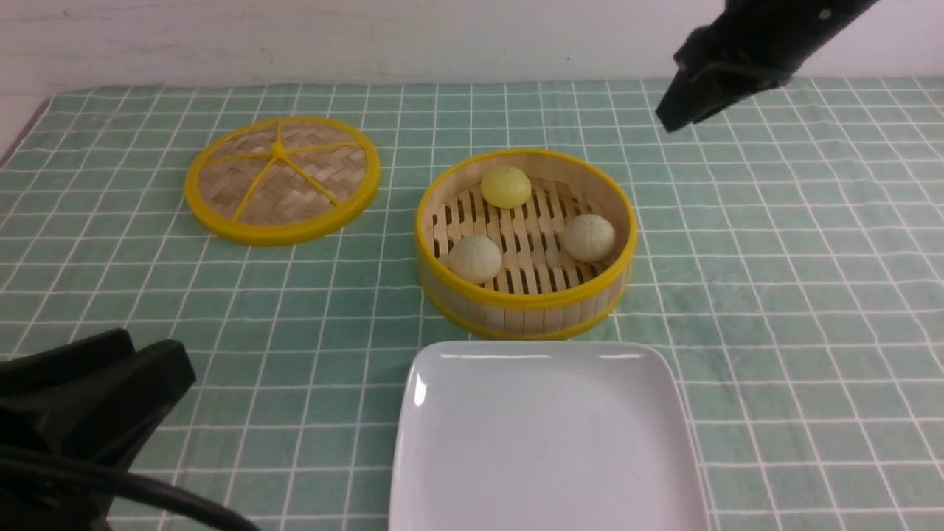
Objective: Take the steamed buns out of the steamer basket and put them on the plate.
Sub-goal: Use the right arm to grab the steamed stuffed bun that is closest to it
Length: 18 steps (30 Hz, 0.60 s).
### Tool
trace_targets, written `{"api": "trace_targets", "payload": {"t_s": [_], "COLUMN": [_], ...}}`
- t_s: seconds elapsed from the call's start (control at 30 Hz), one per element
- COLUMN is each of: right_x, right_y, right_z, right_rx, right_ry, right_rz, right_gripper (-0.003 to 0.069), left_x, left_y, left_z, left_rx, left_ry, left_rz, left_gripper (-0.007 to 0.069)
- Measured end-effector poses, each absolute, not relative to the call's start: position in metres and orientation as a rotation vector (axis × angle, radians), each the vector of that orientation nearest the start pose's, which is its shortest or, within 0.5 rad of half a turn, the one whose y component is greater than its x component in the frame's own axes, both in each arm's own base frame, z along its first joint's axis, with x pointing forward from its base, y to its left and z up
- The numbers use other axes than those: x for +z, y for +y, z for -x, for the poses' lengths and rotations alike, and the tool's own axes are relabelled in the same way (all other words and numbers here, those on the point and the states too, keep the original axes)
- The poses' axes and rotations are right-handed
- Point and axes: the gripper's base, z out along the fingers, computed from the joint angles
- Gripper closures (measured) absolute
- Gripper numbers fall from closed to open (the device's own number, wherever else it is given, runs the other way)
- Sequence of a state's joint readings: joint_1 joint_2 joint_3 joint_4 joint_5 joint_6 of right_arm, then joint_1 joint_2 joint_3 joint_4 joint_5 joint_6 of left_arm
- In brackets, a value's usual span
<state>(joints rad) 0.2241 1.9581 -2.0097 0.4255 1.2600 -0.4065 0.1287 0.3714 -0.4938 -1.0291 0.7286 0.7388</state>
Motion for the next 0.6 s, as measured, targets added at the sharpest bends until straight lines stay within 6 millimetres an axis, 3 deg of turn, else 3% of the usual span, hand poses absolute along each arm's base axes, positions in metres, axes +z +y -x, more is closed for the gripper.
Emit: {"api": "trace_targets", "payload": {"t_s": [0.13,0.33,0.6], "right_x": [0.322,0.288,0.258], "right_y": [0.146,0.163,0.167], "right_z": [-0.417,-0.429,-0.449], "right_rx": [0.531,0.483,0.333], "right_ry": [2.532,2.566,2.532], "right_rz": [0.850,0.911,0.910], "right_gripper": [0.0314,0.0297,0.0297], "left_x": [0.318,0.318,0.318], "left_y": [-0.043,-0.044,-0.044], "left_z": [-0.070,-0.070,-0.070], "left_rx": [-0.561,-0.564,-0.560], "left_ry": [1.779,1.783,1.786], "left_rz": [-0.189,-0.194,-0.198], "left_gripper": [0.0277,0.0277,0.0277]}}
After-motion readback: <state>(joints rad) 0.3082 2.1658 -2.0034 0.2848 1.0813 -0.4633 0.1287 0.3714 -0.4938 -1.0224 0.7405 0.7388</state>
